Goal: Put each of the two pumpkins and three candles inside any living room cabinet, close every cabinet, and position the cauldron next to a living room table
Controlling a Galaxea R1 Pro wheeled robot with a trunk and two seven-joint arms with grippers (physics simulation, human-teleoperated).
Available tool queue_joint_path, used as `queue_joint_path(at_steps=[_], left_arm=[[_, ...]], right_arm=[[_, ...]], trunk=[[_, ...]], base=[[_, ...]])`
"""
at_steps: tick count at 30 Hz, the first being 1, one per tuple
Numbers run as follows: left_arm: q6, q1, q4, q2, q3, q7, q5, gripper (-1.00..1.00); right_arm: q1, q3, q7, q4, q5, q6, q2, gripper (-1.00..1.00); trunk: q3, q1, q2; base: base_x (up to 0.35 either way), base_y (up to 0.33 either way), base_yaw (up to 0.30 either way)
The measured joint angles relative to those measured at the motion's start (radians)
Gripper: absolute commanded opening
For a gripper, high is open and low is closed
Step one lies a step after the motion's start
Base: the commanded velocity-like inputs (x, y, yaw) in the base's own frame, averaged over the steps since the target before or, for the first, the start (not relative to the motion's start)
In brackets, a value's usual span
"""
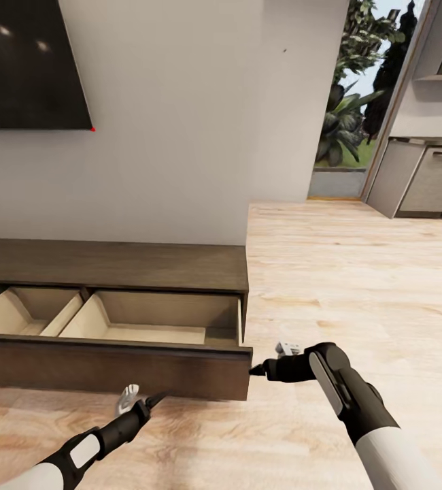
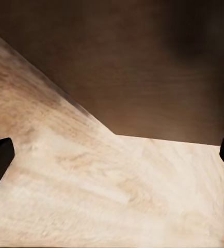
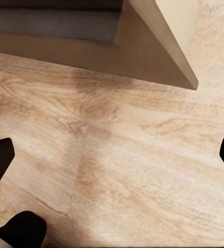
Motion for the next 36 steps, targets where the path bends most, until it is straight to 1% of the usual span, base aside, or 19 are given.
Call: queue_joint_path(at_steps=[3,4,7,8,12,15,16,18,19,20,24,27,32,33,35,36], left_arm=[[-0.004,0.0,0.0,0.003,-0.001,0.04,-0.004,1.0],[-0.015,0.0,0.001,0.004,-0.001,0.071,-0.006,1.0],[-0.044,0.0,0.007,0.003,-0.001,0.127,-0.01,1.0],[-0.081,0.001,0.024,0.003,-0.002,0.187,-0.017,1.0],[-0.106,0.001,0.04,0.003,-0.001,0.225,-0.026,1.0],[-0.114,0.001,0.045,0.003,-0.001,0.245,-0.046,1.0],[-0.116,0.001,0.046,0.003,0.0,0.259,-0.063,1.0],[-0.117,0.0,0.046,0.003,0.001,0.279,-0.082,1.0],[-0.117,0.0,0.047,0.003,0.001,0.307,-0.103,1.0],[-0.118,0.001,0.047,0.002,0.002,0.366,-0.132,1.0],[-0.12,0.001,0.045,-0.002,0.003,0.442,-0.153,1.0],[-0.12,0.001,0.044,-0.003,0.002,0.451,-0.155,1.0],[-0.12,0.001,0.043,-0.004,0.002,0.457,-0.158,1.0],[-0.12,0.0,0.042,-0.007,0.001,0.458,-0.165,1.0],[-0.12,0.001,0.041,-0.029,0.001,0.464,-0.214,1.0],[-0.121,0.001,0.041,-0.033,0.001,0.466,-0.229,1.0]], right_arm=[[0.001,0.0,-0.001,0.004,0.0,0.0,-0.002,1.0],[0.001,0.0,-0.001,0.005,0.0,0.0,-0.006,1.0],[0.001,0.0,-0.001,0.007,0.0,0.0,-0.013,1.0],[0.001,0.0,-0.001,0.007,0.0,0.0,-0.019,1.0],[0.001,0.0,-0.002,0.008,-0.001,0.0,-0.021,1.0],[0.001,0.0,-0.003,0.007,-0.001,0.0,-0.022,1.0],[0.001,0.0,-0.003,0.007,0.0,0.0,-0.022,1.0],[0.001,0.0,-0.003,0.008,0.0,0.0,-0.022,1.0],[0.001,0.0,-0.004,0.008,0.0,0.0,-0.022,1.0],[0.001,0.0,-0.003,0.008,0.002,0.0,-0.022,1.0],[0.001,0.002,-0.003,0.019,0.004,0.0,-0.023,1.0],[0.001,0.003,-0.002,0.038,0.004,0.001,-0.023,1.0],[0.001,0.005,-0.003,0.065,0.005,0.0,-0.022,1.0],[0.001,0.005,-0.003,0.071,0.005,0.0,-0.022,1.0],[0.001,0.006,-0.002,0.08,0.011,0.0,-0.02,1.0],[0.001,0.006,-0.002,0.082,0.013,0.0,-0.02,1.0]], trunk=[[0.0,0.0,0.0],[0.0,0.0,0.0],[0.0,0.0,0.0],[0.0,0.0,0.0],[0.0,0.0,0.0],[0.0,0.0,0.0],[0.0,0.0,0.0],[0.0,0.0,0.0],[0.0,0.0,0.0],[0.0,0.0,0.0],[0.0,0.0,0.0],[0.0,0.0,0.0],[0.0,0.0,0.0],[0.0,0.0,0.0],[0.0,0.0,0.0],[0.0,0.0,0.0]], base=[[0.0,0.0,0.008],[0.0,0.0,0.011],[-0.018,-0.012,0.067],[-0.086,-0.07,0.149],[-0.154,-0.135,0.21],[-0.199,-0.179,0.255],[-0.209,-0.189,0.24],[-0.213,-0.193,0.169],[-0.218,-0.2,0.054],[-0.219,-0.202,0.043],[-0.218,-0.224,0.02],[-0.214,-0.245,0.099],[-0.211,-0.252,0.234],[-0.211,-0.254,0.275],[-0.211,-0.254,0.281],[-0.211,-0.254,0.285]])
